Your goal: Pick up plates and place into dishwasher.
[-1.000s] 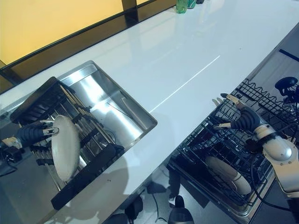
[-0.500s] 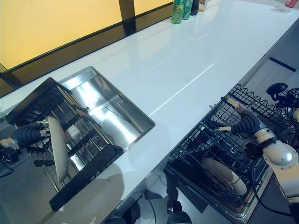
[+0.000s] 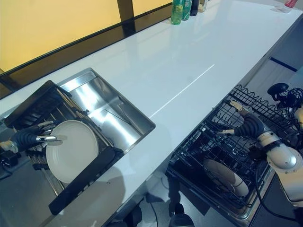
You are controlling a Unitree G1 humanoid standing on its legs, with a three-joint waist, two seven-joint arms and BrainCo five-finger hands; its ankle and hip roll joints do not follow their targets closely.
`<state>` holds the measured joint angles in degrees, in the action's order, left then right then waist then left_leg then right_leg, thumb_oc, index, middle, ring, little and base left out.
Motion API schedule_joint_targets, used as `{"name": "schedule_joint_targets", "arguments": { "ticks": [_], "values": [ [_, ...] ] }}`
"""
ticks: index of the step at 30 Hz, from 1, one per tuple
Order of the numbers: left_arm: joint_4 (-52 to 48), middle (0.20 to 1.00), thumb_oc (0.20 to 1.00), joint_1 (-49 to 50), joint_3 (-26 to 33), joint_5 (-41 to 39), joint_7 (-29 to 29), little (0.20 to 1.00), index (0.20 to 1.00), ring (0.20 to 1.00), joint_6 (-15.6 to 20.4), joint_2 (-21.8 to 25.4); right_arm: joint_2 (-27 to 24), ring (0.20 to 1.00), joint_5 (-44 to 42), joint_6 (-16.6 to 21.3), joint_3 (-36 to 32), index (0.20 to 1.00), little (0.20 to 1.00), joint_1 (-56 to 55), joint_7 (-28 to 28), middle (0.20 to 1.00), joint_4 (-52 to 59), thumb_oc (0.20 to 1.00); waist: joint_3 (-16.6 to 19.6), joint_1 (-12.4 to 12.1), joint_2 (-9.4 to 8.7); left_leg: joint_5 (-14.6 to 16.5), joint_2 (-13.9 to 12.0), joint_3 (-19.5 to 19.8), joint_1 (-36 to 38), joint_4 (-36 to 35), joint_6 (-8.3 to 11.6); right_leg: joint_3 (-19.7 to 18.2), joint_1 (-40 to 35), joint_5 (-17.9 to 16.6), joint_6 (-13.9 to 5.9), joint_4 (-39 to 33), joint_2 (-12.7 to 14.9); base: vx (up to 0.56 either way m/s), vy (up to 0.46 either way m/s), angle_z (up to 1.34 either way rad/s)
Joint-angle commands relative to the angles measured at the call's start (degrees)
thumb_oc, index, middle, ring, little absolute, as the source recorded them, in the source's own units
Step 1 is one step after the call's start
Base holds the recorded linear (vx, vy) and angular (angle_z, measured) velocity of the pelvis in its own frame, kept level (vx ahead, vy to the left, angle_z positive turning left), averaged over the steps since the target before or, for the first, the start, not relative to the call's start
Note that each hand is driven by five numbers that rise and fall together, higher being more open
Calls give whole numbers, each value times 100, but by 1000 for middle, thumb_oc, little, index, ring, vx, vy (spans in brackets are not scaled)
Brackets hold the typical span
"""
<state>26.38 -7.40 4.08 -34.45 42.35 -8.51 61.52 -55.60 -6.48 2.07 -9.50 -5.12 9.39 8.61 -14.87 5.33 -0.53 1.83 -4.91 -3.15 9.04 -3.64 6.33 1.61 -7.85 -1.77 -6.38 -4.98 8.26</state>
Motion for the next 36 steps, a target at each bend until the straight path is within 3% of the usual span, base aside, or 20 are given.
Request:
{"name": "schedule_joint_targets", "arguments": {
  "ticks": [1, 7, 9, 11, 13, 16, 19, 23, 36],
  "values": [
    [-1225, 1000, 1000, 582, -812, -358, 1162, 1000, 1000, 1000, 15, -516, -537, 1000, -291, 189, -309, 1000, 1000, -114, -188, 1000, 299, 1000, 491, -29, 69, 142, -151, 50, -736, 636, -167, 20, 646, 312, -441, 780, 291, 0, 0, 0],
    [-1129, 1000, 1000, 634, -720, -297, 1053, 1000, 1000, 1000, 60, -536, -560, 1000, -309, 218, -321, 1000, 1000, -130, -179, 1000, 258, 1000, 502, -55, 72, 135, -174, 49, -733, 639, -148, 59, 620, 319, -437, 765, 290, 0, 0, 0],
    [-1160, 1000, 1000, 642, -717, -135, 843, 1000, 1000, 1000, 226, -518, -569, 1000, -320, 193, -304, 1000, 1000, -102, -182, 1000, 267, 1000, 502, -64, 74, 128, -177, 54, -745, 642, -143, 65, 625, 318, -433, 767, 290, 0, 0, 0],
    [-1196, 1000, 1000, 618, -627, 229, 239, 1000, 1000, 1000, 727, -419, -606, 1000, -354, 147, -307, 1000, 1000, -87, -188, 1000, 283, 1000, 502, -81, 76, 122, -174, 61, -751, 638, -140, 76, 625, 320, -428, 766, 288, 0, 0, 0],
    [-1219, 1000, 1000, 614, -288, 689, -792, 1000, 1000, 1000, 1237, -120, -667, 1000, -426, 92, -425, 1000, 1000, -127, -142, 1000, 317, 1000, 490, -109, 71, 114, -166, 79, -770, 644, -131, 68, 624, 326, -423, 763, 286, 0, 0, 0],
    [-1409, 1000, 1000, 907, 819, 1383, -2273, 1000, 1000, 1000, 1324, 109, -567, 1000, -477, 75, -913, 1000, 1000, -425, 42, 1000, 404, 1000, 489, -201, 53, 118, -157, 143, -800, 644, -137, 78, 620, 356, -403, 760, 288, 0, 0, 0],
    [-1542, 1000, 1000, 1243, 1743, 2160, -3001, 1000, 1000, 1000, 1372, 42, -269, 1000, -416, 160, -1352, 1000, 1000, -640, 295, 1000, 424, 1000, 505, -300, 11, 38, -140, 232, -901, 626, -142, 127, 661, 317, -365, 747, 278, -59, -46, -6],
    [-2172, 1000, 1000, 1555, 2198, 2583, -3256, 1000, 1000, 1000, 1129, -233, -97, 1000, -354, 58, -1488, 1000, 1000, -658, 365, 1000, 518, 1000, 552, -406, -3, 83, -153, 308, -942, 621, -106, 217, 645, 441, -327, 786, 267, -12, -25, 11],
    [-3021, 1000, 1000, 1686, 2353, 2695, -2879, 1000, 1000, 1000, 1235, -377, 146, 1000, -138, -86, -1401, 1000, 1000, -537, 354, 1000, 639, 1000, 525, -454, 66, 84, -155, 335, -1082, 737, -61, 262, 755, 504, -304, 930, 266, 0, -5, 4]
  ]
}}
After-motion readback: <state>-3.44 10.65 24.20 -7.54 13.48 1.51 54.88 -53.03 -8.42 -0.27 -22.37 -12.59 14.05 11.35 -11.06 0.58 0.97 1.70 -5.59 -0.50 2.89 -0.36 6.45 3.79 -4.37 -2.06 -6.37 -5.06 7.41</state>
